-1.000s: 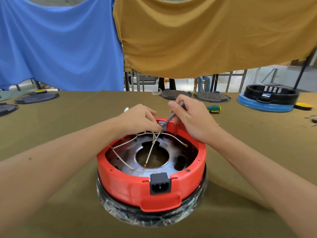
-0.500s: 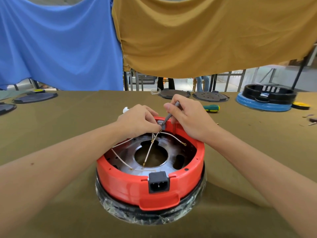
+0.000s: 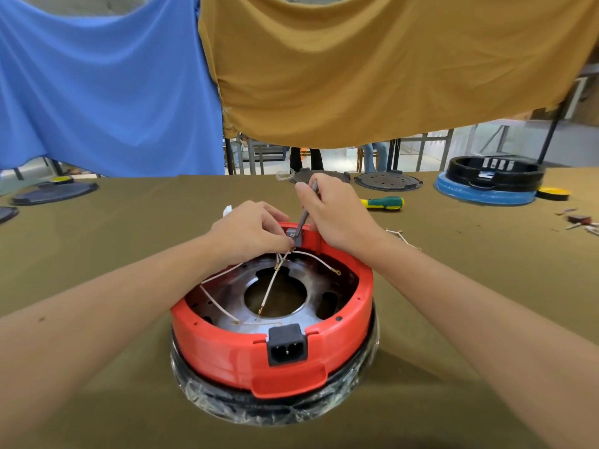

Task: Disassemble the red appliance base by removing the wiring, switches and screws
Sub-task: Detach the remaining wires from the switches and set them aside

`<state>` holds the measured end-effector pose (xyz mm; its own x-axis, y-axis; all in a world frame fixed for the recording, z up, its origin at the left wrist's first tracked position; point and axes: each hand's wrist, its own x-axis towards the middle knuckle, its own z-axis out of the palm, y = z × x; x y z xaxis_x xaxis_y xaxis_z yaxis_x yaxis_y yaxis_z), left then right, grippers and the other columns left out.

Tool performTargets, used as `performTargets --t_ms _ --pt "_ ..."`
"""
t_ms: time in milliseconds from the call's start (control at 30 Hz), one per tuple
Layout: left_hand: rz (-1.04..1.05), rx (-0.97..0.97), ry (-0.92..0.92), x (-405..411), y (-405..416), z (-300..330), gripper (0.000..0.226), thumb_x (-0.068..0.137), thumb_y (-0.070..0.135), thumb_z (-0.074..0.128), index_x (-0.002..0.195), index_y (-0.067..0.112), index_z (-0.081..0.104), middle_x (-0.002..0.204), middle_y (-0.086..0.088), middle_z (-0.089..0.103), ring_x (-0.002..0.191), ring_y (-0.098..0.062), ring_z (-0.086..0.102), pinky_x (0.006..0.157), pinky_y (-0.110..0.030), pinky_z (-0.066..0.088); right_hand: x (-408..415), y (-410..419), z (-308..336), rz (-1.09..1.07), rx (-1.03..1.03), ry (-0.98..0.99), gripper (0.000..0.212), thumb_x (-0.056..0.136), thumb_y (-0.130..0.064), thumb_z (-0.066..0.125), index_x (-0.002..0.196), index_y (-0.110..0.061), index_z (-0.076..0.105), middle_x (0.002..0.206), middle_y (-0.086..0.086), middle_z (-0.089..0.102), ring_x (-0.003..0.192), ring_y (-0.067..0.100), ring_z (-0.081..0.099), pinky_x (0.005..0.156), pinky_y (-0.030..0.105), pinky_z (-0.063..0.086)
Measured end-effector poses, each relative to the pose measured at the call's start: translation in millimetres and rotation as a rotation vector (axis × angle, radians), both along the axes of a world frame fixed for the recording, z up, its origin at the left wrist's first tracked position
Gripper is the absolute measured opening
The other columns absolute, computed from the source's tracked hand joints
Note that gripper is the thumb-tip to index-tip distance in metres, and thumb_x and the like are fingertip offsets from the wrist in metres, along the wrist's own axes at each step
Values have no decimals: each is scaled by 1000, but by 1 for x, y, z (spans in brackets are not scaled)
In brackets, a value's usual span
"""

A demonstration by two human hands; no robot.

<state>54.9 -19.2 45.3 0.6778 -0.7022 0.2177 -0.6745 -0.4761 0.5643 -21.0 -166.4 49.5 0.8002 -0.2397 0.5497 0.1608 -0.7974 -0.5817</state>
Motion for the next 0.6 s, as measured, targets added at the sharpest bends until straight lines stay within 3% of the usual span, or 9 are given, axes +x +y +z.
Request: performTargets --t_ms 233,367,500,600 --pt "3 5 2 -1 0 0 16 78 21 77 62 25 76 116 10 63 106 -1 57 99 -41 45 -3 5 -3 -19 -172 -46 40 105 -35 42 81 -4 49 66 7 56 68 32 55 66 47 44" --pt "5 7 13 -2 0 0 13 77 21 77 65 21 78 114 13 63 104 -2 58 98 -41 46 -1 3 -1 -20 -49 -18 40 104 -31 42 84 2 51 63 3 58 72 33 60 74 51 49" --pt "2 19 18 -3 -1 1 14 77 22 76 63 22 78 114 14 63 105 -2 57 99 -42 45 0 0 0 -34 89 5 42 104 -28 41 89 9 55 77 22 65 77 39 61 80 54 50" --pt "4 30 10 -3 -1 2 17 77 24 76 61 23 77 115 15 62 107 -4 57 99 -43 44 0 0 0 -47 110 11 44 105 -29 41 90 9 57 79 23 66 79 37 62 82 52 49"
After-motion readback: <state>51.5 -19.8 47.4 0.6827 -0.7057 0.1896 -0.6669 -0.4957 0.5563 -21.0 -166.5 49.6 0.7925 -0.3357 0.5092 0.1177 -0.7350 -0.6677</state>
